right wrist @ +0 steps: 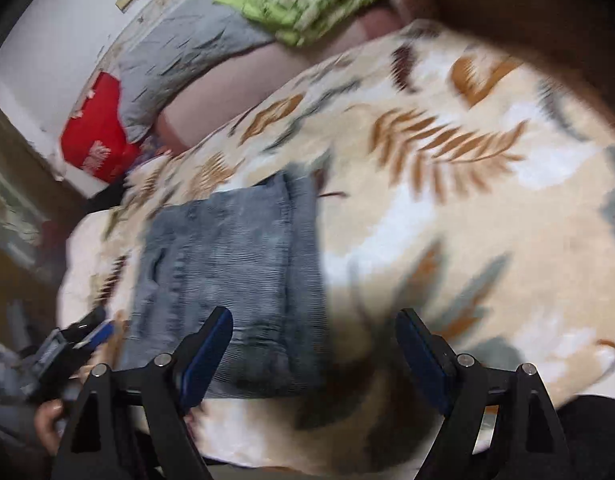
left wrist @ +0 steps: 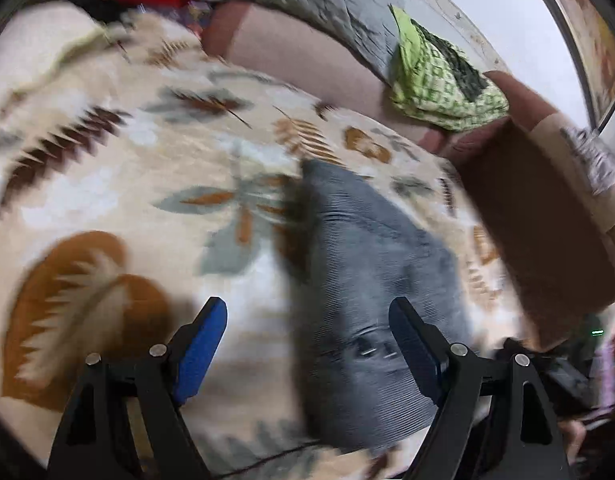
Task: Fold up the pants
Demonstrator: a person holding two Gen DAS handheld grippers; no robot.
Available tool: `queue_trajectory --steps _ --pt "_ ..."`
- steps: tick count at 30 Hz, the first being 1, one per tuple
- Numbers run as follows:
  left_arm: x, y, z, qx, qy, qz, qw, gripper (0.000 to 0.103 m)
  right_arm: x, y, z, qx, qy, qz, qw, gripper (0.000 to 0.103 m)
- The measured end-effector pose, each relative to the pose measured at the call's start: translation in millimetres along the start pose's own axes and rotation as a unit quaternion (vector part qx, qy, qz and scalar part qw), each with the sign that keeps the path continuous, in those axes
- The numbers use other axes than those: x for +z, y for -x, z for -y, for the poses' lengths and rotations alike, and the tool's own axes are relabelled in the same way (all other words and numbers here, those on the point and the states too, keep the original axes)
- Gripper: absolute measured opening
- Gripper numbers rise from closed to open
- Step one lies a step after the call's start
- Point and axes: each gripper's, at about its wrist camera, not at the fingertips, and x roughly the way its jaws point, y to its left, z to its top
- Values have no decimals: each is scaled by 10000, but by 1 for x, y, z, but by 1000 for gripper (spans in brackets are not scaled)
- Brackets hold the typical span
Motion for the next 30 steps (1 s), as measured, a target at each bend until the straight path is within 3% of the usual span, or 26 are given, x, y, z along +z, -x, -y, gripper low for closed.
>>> queue_trajectory --steps 4,9,12,15,18,20,21,22,23,24,25,27,28,30 --pt "14 -31 5 -547 402 -663 9955 84 32 -24 9 654 -482 -519 9953 85" --pt "9 -54 14 -506 523 -1073 9916 83 50 -58 20 650 -803 -1084 9887 85" --pt "5 -38 24 -28 171 -705 9974 83 57 -45 13 586 -738 -763 9926 85" --pt "-3 -13 42 84 -427 -268 9987 83 69 -38 -12 1100 -490 -708 9902 85" --pt "-20 -14 59 229 -951 -347 9946 84 95 -58 -40 1723 -415 -688 9818 85" --pt "-34 -32 65 556 -1243 -648 9886 84 111 -89 -49 2112 -494 -890 9721 85" --pt "-43 -45 70 853 -1536 -858 9807 85 112 -108 -49 2075 -472 -1040 9715 86" --pt "-48 -50 73 941 -1726 -812 9771 86 110 -134 -45 1841 -498 -1390 9718 84" --pt "-50 -48 74 930 -1789 -711 9769 86 104 -150 -35 1367 -623 -1569 9761 77" --pt "-50 -45 74 947 -1741 -698 9777 86 101 -155 -26 1281 -895 -1532 9758 71" --pt "-48 -38 73 869 -1624 -659 9807 86 103 -145 -26 1427 -994 -1407 9747 71" --pt "-45 -24 73 765 -1535 -414 9843 86 105 -125 -35 1268 -745 -1264 9810 72" --pt "-46 -16 76 755 -1638 -262 9832 86 104 -112 -40 1233 -613 -1157 9837 72" --pt "-49 -7 79 867 -1846 -18 9790 86 95 -89 -42 1601 -607 -1076 9793 75"
